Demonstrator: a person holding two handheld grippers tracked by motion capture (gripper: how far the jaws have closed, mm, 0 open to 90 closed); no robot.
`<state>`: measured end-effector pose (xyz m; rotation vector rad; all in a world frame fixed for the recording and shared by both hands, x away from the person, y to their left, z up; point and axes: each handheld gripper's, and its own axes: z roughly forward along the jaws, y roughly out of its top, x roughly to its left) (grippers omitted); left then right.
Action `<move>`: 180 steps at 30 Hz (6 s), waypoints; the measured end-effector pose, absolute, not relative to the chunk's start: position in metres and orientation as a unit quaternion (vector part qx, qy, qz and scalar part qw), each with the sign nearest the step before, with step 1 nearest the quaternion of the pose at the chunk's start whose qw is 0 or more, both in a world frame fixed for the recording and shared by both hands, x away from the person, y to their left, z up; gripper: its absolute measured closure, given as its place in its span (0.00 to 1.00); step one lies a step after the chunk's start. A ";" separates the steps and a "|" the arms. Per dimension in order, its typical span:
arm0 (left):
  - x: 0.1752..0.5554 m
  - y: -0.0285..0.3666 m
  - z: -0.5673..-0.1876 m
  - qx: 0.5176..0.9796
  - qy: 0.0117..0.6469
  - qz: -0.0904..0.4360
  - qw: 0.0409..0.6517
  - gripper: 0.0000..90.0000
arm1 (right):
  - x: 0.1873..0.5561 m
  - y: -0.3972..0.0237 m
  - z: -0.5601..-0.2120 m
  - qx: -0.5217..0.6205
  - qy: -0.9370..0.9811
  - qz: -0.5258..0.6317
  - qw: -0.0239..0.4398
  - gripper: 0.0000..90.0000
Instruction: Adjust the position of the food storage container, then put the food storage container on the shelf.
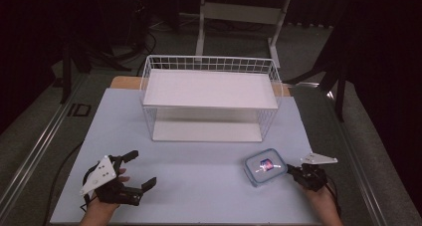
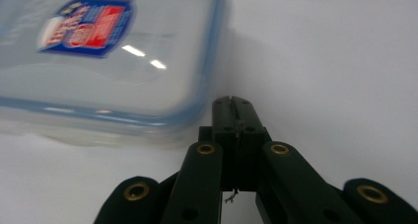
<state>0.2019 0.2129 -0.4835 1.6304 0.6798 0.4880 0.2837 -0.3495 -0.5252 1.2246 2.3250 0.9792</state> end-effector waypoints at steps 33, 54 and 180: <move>0.203 0.210 -0.485 0.715 0.287 0.205 0.603 0.01 | 0.285 -0.233 -0.519 0.306 0.882 0.354 0.059 1.00; 0.205 0.208 -0.488 0.723 0.286 0.180 0.602 0.01 | 0.295 -0.189 -0.522 0.284 0.889 0.358 0.035 1.00; 0.325 0.113 -0.483 0.682 0.548 -0.056 0.480 0.76 | 0.343 -0.186 -0.461 0.546 0.727 0.415 -0.038 0.74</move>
